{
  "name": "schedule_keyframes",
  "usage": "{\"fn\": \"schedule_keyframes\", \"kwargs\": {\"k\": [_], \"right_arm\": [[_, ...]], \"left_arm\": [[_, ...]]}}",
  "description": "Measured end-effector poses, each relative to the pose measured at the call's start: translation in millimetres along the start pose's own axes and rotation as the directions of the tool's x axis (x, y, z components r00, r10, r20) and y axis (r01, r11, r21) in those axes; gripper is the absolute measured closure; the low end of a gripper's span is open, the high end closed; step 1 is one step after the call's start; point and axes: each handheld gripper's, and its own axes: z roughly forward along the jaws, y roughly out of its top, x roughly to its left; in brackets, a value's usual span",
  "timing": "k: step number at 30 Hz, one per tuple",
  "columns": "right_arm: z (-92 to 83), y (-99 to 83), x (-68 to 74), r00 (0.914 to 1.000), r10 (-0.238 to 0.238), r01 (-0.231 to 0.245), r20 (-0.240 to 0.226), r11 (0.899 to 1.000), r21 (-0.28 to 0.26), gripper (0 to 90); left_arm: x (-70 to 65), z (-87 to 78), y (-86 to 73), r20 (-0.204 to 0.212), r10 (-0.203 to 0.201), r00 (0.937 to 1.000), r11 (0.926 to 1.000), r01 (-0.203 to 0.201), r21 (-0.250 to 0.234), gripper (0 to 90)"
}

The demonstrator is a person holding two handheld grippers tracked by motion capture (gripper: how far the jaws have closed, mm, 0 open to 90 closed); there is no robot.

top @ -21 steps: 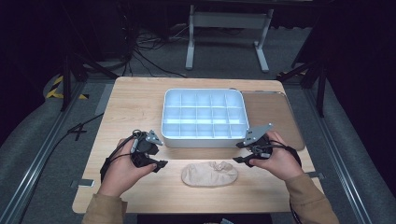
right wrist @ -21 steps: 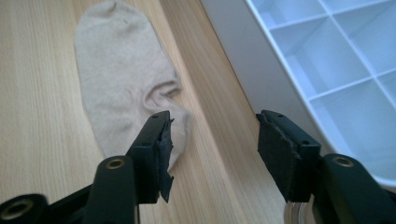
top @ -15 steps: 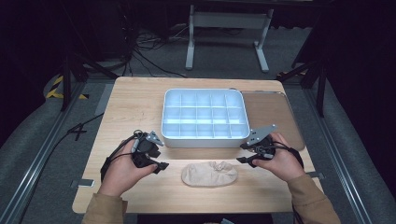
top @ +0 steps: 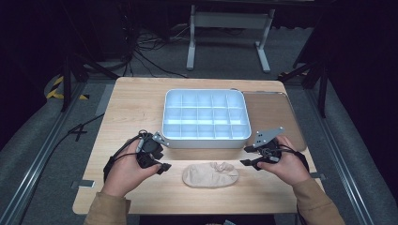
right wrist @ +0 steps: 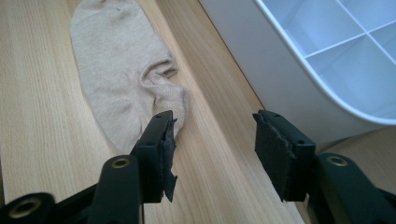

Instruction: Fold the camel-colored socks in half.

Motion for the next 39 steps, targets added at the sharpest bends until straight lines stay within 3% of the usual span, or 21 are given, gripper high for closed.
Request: {"fn": "schedule_keyframes", "kwargs": {"k": [5,14,25,33,39], "right_arm": [[2.5,-1.2,1.5,0.9996,0.028,-0.027,-0.01,0.999,0.044,53.2],[0.5,-2.0,5.6,0.9983,0.055,-0.054,-0.021,0.998,0.045,55.1],[-0.2,-9.3,10.8,0.9982,0.06,-0.059,-0.011,0.997,0.057,54.3],[-1.1,-12.8,13.9,0.9985,0.054,-0.054,-0.005,0.997,0.056,53.6],[1.3,-10.0,19.5,0.9993,0.034,-0.034,-0.014,0.998,0.057,53.8]], "left_arm": [[-2.4,-0.2,2.8,0.001,0.006,1.0,1.0,-0.006,-0.005,49.0],[-5.1,3.5,8.7,0.013,-0.002,0.9999,0.9999,0.002,-0.01,49.9],[-14.3,10.1,25.4,0.077,0.049,0.9958,0.9974,-0.045,-0.057,49.0],[-19.7,23.0,33.7,0.096,0.067,0.9932,0.9976,-0.065,-0.025,50.8],[-21.2,39.1,35.7,0.102,0.025,0.9944,0.9996,-0.026,0.008,57.5]]}}
